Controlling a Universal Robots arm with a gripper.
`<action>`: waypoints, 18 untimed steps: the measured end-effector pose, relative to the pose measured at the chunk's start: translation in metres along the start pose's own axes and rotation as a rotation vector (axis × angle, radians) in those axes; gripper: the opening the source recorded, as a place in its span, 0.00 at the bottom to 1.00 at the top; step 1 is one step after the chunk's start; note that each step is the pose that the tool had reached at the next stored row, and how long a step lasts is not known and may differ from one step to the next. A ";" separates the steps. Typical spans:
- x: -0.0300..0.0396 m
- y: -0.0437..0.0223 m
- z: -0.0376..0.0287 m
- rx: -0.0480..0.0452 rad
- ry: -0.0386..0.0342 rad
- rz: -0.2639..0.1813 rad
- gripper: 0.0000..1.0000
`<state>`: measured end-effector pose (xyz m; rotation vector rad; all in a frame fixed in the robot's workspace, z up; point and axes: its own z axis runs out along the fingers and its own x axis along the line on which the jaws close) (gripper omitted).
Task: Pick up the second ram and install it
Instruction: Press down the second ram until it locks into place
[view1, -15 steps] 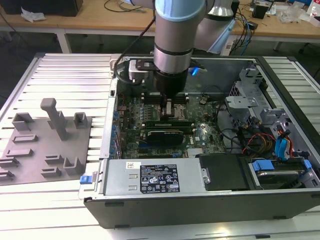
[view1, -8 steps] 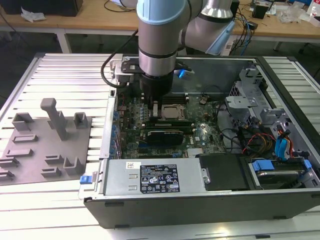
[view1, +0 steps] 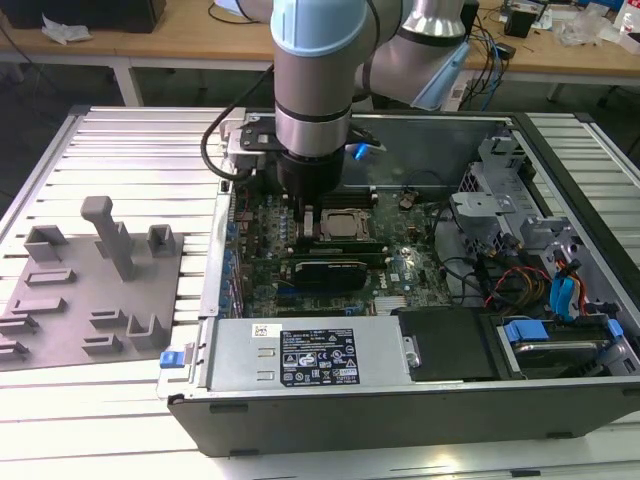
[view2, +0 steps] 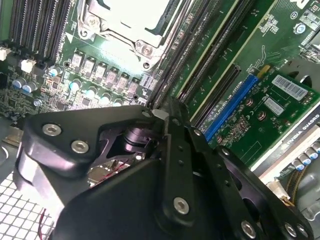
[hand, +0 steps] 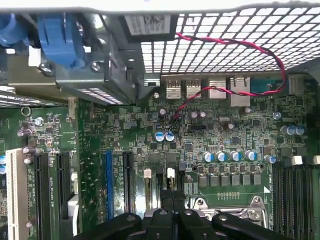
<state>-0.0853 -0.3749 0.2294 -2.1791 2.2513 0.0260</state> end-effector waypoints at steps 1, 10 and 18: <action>-0.0001 -0.0017 -0.0030 0.0000 0.0003 0.000 0.11; -0.0020 -0.0441 -0.0136 -0.0049 0.0013 0.000 0.11; -0.0033 -0.0474 -0.0597 -0.0049 0.0014 0.000 0.11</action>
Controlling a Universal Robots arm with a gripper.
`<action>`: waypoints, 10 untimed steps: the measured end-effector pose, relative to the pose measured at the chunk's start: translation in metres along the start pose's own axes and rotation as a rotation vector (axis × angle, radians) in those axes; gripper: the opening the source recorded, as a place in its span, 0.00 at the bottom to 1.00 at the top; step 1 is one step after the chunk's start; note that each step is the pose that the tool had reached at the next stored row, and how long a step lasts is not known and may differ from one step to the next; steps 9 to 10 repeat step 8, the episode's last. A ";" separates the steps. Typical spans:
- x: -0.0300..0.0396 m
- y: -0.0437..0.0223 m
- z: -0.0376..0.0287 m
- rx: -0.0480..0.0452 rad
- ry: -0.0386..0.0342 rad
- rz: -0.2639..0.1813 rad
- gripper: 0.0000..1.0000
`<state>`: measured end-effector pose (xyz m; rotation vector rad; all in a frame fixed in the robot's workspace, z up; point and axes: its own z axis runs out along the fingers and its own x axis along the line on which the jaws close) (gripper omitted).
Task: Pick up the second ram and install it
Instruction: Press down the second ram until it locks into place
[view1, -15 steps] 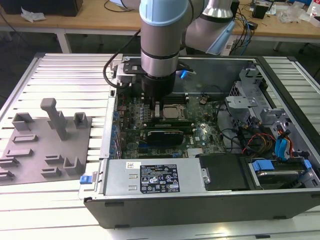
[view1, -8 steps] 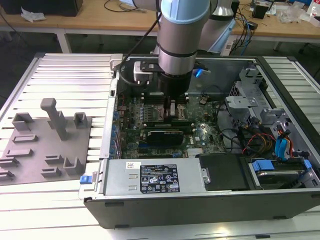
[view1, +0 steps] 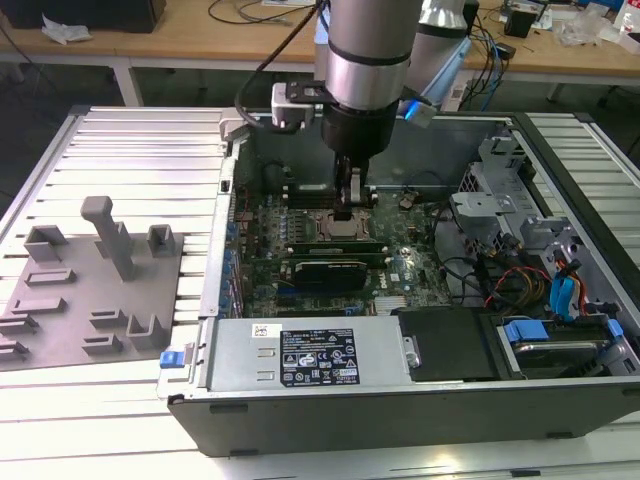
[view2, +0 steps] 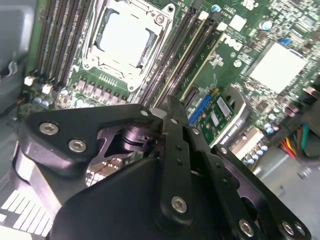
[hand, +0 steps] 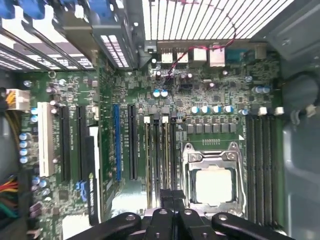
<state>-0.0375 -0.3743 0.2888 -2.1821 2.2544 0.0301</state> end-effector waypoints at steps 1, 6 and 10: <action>-0.0001 0.0000 -0.0031 0.0000 -0.0001 0.000 0.11; -0.0001 0.0000 -0.0063 0.0000 -0.0003 0.000 0.11; -0.0001 0.0000 -0.0063 0.0000 -0.0004 0.000 0.11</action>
